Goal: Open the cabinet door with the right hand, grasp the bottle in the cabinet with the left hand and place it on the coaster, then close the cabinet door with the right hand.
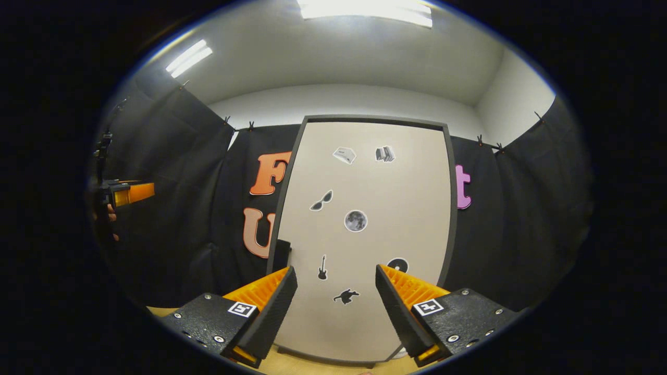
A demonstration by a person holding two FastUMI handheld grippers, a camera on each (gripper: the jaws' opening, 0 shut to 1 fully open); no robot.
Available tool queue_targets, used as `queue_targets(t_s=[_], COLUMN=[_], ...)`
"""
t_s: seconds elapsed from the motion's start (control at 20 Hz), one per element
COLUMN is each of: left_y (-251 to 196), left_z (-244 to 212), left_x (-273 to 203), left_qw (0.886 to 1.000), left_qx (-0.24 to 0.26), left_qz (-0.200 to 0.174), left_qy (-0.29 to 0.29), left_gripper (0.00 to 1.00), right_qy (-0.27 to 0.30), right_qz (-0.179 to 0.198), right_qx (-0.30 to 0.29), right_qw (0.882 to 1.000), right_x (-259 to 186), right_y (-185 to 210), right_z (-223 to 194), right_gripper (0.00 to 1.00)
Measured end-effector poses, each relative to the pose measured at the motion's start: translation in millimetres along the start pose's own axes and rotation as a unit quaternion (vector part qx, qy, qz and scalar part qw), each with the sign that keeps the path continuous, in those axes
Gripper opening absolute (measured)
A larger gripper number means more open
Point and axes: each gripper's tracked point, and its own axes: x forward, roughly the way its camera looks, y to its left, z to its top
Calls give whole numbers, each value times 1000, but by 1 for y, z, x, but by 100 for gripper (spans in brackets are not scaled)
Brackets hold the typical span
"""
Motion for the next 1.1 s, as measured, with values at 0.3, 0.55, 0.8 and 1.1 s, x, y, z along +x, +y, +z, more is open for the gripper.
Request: queue_targets(t_s=[0.3,0.55,0.8,1.1], left_y=[28,57,80,98], left_z=[-2,-13,-22,-35], left_x=[-16,-23,-28,-34], left_qw=[1000,999,998,997], left_qx=[4,14,19,13], left_qz=[20,44,61,73], left_qy=[-2,6,15,30], left_gripper=[93,94,94,94], right_qy=[33,57,61,79], right_qz=[46,69,76,62], right_qx=[22,48,46,35], right_qw=[998,995,994,994], right_x=[39,67,81,106], right_y=[43,66,83,97], right_z=[-27,-46,-50,-60], right_gripper=[93,93,92,91])
